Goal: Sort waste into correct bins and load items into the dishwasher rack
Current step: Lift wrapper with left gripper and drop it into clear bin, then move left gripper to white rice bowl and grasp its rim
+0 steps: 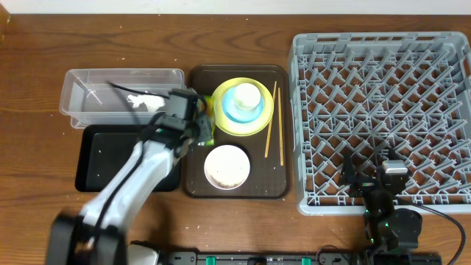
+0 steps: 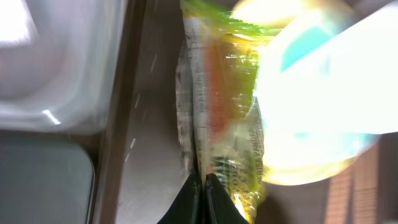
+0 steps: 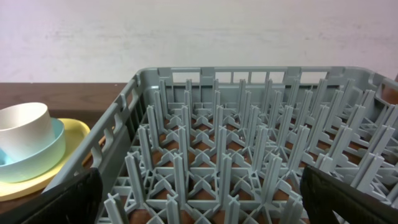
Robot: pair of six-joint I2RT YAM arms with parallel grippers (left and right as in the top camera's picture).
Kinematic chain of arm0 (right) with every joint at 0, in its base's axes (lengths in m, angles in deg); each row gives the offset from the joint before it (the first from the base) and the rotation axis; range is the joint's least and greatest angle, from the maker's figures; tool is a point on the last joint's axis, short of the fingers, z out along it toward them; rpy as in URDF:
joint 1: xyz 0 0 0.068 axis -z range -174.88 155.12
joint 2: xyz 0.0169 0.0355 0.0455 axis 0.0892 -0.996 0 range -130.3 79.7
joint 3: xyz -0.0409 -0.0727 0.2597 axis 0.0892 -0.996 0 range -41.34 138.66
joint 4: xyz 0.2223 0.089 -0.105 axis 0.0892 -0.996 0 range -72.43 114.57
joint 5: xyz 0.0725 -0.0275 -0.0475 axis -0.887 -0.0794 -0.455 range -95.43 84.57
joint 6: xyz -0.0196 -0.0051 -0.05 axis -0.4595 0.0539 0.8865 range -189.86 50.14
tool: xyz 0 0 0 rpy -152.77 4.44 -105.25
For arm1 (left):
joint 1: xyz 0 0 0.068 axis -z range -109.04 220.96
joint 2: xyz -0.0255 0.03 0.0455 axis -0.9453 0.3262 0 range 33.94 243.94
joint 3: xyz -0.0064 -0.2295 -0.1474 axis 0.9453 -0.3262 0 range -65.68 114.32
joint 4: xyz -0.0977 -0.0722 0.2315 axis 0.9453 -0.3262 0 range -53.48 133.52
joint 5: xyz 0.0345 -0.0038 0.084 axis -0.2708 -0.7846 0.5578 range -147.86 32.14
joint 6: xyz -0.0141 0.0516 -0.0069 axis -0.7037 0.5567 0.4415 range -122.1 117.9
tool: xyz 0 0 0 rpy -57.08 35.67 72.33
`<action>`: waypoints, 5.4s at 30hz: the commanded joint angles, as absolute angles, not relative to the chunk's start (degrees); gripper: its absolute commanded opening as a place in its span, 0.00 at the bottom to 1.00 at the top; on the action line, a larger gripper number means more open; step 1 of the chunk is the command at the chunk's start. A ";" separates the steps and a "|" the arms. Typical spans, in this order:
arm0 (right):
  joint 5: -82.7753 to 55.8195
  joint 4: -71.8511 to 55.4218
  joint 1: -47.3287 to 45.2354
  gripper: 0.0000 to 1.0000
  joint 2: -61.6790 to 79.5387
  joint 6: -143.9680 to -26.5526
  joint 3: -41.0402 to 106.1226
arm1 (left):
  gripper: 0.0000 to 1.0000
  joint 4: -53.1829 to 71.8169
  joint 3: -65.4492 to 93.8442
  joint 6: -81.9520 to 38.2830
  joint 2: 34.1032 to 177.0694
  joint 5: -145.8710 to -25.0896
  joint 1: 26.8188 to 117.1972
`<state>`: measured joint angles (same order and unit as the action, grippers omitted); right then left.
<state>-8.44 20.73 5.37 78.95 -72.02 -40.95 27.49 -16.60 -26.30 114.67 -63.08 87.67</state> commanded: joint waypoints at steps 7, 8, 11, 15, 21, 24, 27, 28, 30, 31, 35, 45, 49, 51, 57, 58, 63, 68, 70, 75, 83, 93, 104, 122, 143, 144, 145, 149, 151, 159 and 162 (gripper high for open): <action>-8.66 20.54 5.70 0.99 78.77 -71.95 -41.02 | 0.06 30.42 -16.27 -31.99 100.26 -38.51 87.25; -8.66 20.54 5.70 0.99 78.77 -71.95 -41.02 | 0.06 30.46 -16.27 -33.39 100.33 -35.47 87.12; -8.66 20.54 5.70 0.99 78.77 -71.95 -41.02 | 0.06 31.58 -16.29 -35.92 101.95 -32.02 85.77; -8.66 20.54 5.70 0.99 78.77 -71.95 -41.02 | 0.06 36.47 -16.29 -36.21 106.82 -32.06 83.08; -8.66 20.54 5.70 0.99 78.77 -71.95 -41.02 | 0.06 43.53 -16.29 -42.08 116.00 -32.81 77.92; -8.66 20.52 5.70 0.99 78.77 -71.97 -41.02 | 0.06 44.54 -16.29 -42.08 118.36 -35.87 75.52; -8.66 20.54 5.70 0.99 78.77 -71.97 -41.02 | 0.21 44.98 -16.29 -42.04 119.24 -36.87 73.96; -8.66 20.54 5.70 0.99 78.77 -71.95 -41.02 | 0.30 45.20 -16.27 -41.89 119.24 -36.87 73.66; -8.66 20.52 5.70 0.99 78.77 -71.95 -41.02 | 0.44 46.00 -16.27 -40.73 119.02 -36.87 73.48; -8.66 20.54 5.70 0.99 78.77 -71.97 -41.02 | 0.48 46.27 -16.27 -39.99 118.71 -37.02 73.48; -8.66 20.54 5.70 0.99 78.77 -71.97 -41.02 | 0.55 46.20 -16.27 -36.90 116.81 -44.43 73.51; -8.66 20.52 5.67 0.99 78.77 -71.97 -41.02 | 0.21 34.88 -16.27 -36.23 107.70 -87.86 74.47; -8.66 20.54 5.70 0.99 78.77 -71.97 -41.02 | 0.07 22.35 -16.29 -36.14 107.67 -94.07 79.23; -8.66 20.54 5.70 0.99 78.77 -71.97 -41.02 | 0.06 16.61 -16.42 -33.91 107.76 -94.07 82.36; -8.66 20.54 5.70 0.99 78.77 -71.95 -41.02 | 0.06 6.18 -16.51 -30.22 107.78 -87.88 95.58; -8.66 20.54 5.70 0.99 78.77 -71.97 -41.02 | 0.06 5.90 -16.51 -30.22 107.78 -86.62 97.72; -8.66 20.54 5.70 0.99 78.77 -71.97 -41.02 | 0.06 5.85 -16.51 -30.94 107.78 -74.01 107.51; -8.66 20.54 5.70 0.99 78.77 -71.95 -41.02 | 0.07 6.40 -16.51 -33.06 108.37 -63.69 115.49; -8.66 20.54 5.70 0.99 78.77 -71.95 -41.02 | 0.07 7.21 -16.51 -33.04 108.88 -62.16 117.59; -8.66 20.54 5.70 0.99 78.77 -71.95 -41.02 | 0.12 11.99 -16.51 -33.01 112.18 -54.49 120.67; -8.66 20.54 5.70 0.99 78.77 -71.97 -41.02 | 0.25 18.01 -16.51 -32.53 120.15 -51.03 120.91; -8.66 20.54 5.70 0.99 78.77 -71.95 -41.02 | 0.27 19.91 -16.51 -32.31 123.45 -50.66 120.91; -8.66 20.54 5.70 0.99 78.77 -71.95 -41.02 | 0.26 20.23 -16.51 -32.31 125.90 -40.30 120.91; -8.66 20.54 5.67 0.99 78.77 -71.97 -41.02 | 0.33 15.93 -16.51 -30.26 125.95 -31.71 120.87; -8.66 20.54 5.70 0.99 78.77 -71.97 -41.02 | 0.35 14.11 -16.47 -27.66 125.92 -40.96 120.17; -8.66 20.54 5.70 0.99 78.77 -71.95 -41.02 | 0.35 14.14 -16.47 -27.83 125.92 -41.24 119.82; -8.66 20.54 5.70 0.99 78.77 -71.95 -41.02 | 0.35 14.18 -16.47 -27.81 125.92 -42.07 119.25; -8.66 20.54 5.70 0.99 78.77 -71.97 -41.02 | 0.35 14.14 -16.49 -27.79 125.95 -44.87 116.43; -8.66 20.54 5.70 0.99 78.77 -71.97 -41.02 | 0.34 14.22 -16.49 -27.81 125.95 -45.55 115.40; -8.66 20.54 5.70 0.99 78.77 -71.97 -41.02 | 0.24 14.22 -16.49 -27.79 125.95 -45.90 115.01; -8.66 20.54 5.70 0.99 78.77 -71.97 -41.02 | 0.20 14.22 -16.49 -27.81 125.95 -45.90 115.01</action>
<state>-8.44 20.76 5.37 78.69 -72.02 -40.95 14.38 -16.60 -28.23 125.57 -45.74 115.21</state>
